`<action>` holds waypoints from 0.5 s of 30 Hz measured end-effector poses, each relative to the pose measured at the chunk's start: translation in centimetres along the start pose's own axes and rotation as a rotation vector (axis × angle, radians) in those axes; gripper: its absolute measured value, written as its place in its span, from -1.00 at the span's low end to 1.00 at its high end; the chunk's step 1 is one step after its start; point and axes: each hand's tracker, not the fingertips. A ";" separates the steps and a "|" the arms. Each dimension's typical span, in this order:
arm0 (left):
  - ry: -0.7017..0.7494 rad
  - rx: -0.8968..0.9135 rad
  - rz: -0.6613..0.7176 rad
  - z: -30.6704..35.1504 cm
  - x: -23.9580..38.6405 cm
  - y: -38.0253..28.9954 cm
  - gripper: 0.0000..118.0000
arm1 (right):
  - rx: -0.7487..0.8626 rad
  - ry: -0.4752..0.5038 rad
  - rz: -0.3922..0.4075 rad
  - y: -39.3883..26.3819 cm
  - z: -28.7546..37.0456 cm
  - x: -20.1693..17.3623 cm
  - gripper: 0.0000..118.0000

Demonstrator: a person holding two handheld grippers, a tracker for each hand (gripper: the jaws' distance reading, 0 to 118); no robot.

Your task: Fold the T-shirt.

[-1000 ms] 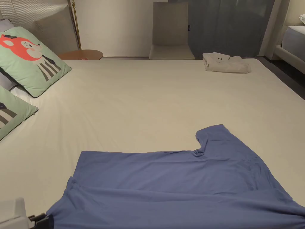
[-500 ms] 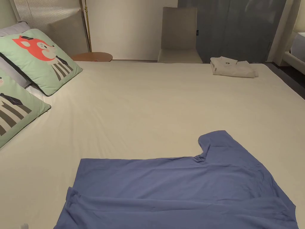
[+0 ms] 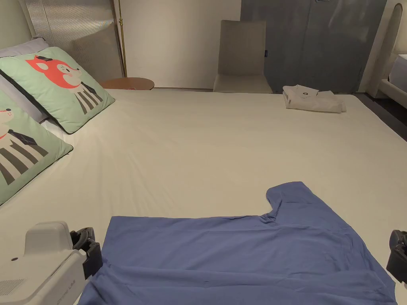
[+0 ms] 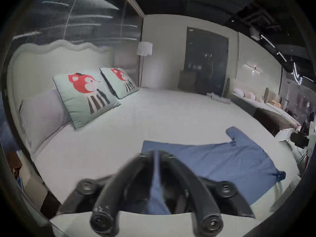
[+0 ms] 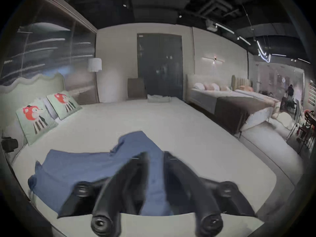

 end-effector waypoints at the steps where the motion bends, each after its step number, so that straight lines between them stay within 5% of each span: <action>1: -0.007 -0.003 0.003 -0.4 0.2 0.1 -0.99 | 0.005 0.016 0.008 0.1 -0.3 -0.4 -0.98; 8: -0.032 -0.097 0.025 -5.2 -0.4 1.0 -0.99 | -0.037 0.052 0.013 -0.3 -3.0 -1.6 -0.98; 15: -0.033 -0.315 0.043 -16.7 -1.9 4.6 -0.97 | -0.101 0.045 0.003 -1.3 -5.9 -1.6 -0.98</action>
